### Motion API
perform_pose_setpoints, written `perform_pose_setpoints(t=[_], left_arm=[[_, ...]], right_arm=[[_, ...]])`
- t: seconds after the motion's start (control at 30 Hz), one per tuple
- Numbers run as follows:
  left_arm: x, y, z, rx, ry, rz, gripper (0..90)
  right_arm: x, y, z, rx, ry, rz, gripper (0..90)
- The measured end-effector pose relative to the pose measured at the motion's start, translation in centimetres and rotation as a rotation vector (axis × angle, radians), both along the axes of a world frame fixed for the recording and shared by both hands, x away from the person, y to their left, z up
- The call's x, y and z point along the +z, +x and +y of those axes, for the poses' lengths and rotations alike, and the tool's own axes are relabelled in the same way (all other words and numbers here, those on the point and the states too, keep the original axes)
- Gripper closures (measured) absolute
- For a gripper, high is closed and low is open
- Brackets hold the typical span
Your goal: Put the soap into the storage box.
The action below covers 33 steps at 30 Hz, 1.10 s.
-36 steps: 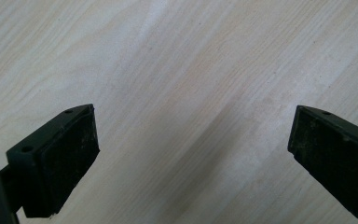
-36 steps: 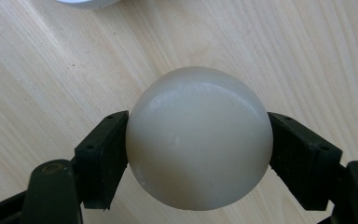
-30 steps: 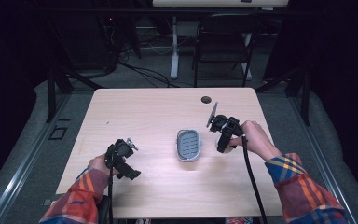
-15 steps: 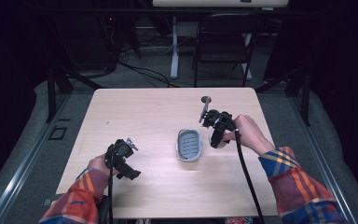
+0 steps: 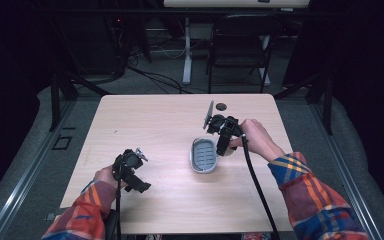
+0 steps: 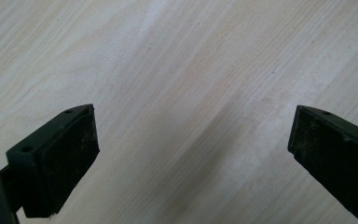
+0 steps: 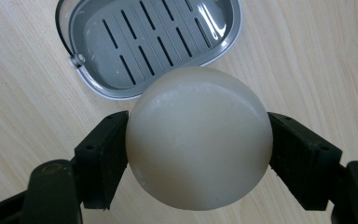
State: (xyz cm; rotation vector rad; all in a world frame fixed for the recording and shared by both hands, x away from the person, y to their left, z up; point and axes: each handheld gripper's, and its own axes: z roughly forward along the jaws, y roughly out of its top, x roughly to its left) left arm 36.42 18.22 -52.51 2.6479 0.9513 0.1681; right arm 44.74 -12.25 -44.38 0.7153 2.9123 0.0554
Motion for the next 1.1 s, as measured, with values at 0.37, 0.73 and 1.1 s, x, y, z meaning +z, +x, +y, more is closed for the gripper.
perform_pose_setpoints(t=[0.37,0.73,1.1], left_arm=[[0.0,0.0,0.0,-0.003,0.001,0.002,1.6],[0.0,0.0,0.0,-0.003,0.0,0.003,1.6],[0.0,0.0,0.1,-0.005,0.0,0.007,1.6]], right_arm=[[-0.3,0.4,2.0,0.03,0.006,0.012,24.4],[-1.2,0.9,3.5,0.048,0.015,0.029,24.4],[-2.6,1.7,4.8,0.06,0.005,0.055,24.4]])
